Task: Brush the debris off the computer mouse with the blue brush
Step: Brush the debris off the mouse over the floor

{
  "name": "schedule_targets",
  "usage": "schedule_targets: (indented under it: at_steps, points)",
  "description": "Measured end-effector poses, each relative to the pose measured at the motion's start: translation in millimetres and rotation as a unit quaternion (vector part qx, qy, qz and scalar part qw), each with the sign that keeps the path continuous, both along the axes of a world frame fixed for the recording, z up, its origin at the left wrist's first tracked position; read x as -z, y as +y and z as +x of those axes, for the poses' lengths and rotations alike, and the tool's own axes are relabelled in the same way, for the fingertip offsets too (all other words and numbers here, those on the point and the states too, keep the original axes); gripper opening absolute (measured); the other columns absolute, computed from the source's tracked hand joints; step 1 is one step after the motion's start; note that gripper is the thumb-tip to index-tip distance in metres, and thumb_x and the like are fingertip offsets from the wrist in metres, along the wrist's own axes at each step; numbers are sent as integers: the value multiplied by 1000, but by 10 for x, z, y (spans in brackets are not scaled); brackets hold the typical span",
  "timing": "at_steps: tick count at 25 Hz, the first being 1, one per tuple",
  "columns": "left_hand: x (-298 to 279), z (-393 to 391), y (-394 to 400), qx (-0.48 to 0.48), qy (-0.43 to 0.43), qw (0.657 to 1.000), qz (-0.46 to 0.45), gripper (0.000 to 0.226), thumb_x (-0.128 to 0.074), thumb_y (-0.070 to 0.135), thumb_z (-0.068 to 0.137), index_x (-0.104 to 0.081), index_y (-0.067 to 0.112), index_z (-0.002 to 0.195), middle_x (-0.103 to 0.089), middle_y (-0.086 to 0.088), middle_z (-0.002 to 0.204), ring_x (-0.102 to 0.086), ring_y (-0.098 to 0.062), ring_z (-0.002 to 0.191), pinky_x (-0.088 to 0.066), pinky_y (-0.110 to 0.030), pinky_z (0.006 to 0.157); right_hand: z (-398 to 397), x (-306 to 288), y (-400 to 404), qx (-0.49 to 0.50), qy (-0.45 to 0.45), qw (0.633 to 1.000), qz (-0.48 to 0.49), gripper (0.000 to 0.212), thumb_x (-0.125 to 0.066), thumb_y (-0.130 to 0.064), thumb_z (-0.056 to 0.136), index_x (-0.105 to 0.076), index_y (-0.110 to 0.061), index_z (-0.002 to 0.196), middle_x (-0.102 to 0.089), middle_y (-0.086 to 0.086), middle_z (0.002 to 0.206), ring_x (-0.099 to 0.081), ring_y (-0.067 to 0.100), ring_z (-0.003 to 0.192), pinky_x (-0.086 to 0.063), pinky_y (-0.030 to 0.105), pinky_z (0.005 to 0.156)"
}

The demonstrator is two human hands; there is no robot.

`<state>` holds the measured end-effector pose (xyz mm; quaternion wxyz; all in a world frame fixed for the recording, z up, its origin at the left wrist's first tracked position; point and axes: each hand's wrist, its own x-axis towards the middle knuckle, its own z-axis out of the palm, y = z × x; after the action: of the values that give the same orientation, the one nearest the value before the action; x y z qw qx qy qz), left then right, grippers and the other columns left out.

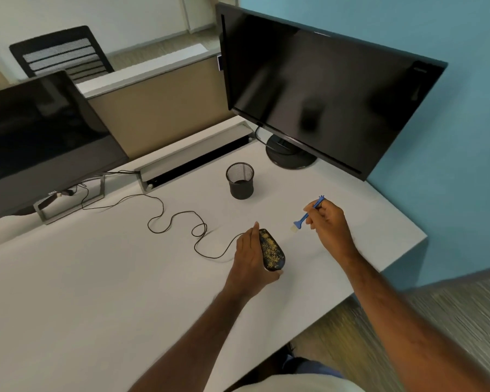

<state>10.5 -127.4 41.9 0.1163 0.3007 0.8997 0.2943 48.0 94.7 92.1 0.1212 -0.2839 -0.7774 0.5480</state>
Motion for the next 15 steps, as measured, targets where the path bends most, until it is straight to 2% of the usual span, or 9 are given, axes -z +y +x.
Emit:
schedule_targets:
  at_steps: [3,9,12,15]
  points:
    - [10,98,-52,30,14,999,7,131,-89,53,64,-13,3,159,-30,-9,157,-30,-26,139,-37,-36,115,327,-7,-136,25,8,1000,-13,15,-54,-5,104,-68,0,107,-69,6,82,-64,-4,66,-51,12,61]
    - [66,327,-64,88,16,996,20,131,-88,54,63,-14,3,159,-29,-9,157,-31,-27,139,-40,-41,113,964,-56,-329,82,24,995,-43,12,-56,-11,105,-67,-6,103,-71,3,86,-65,-2,69,-52,13,63]
    - [78,459,-9,115,17,993,27,130,-88,54,63,-16,0,158,-31,-11,157,-33,-30,138,-41,-46,112,1228,-86,-339,104,38,992,-61,11,-57,-15,106,-66,-11,101,-71,-2,82,-63,4,69,-49,15,62]
    - [7,638,104,140,-2,990,30,132,-88,54,62,-14,2,158,-31,-10,156,-32,-29,139,-41,-46,112,1477,-135,-277,124,51,988,-71,13,-57,-19,106,-66,-12,102,-71,1,81,-62,12,72,-48,21,66]
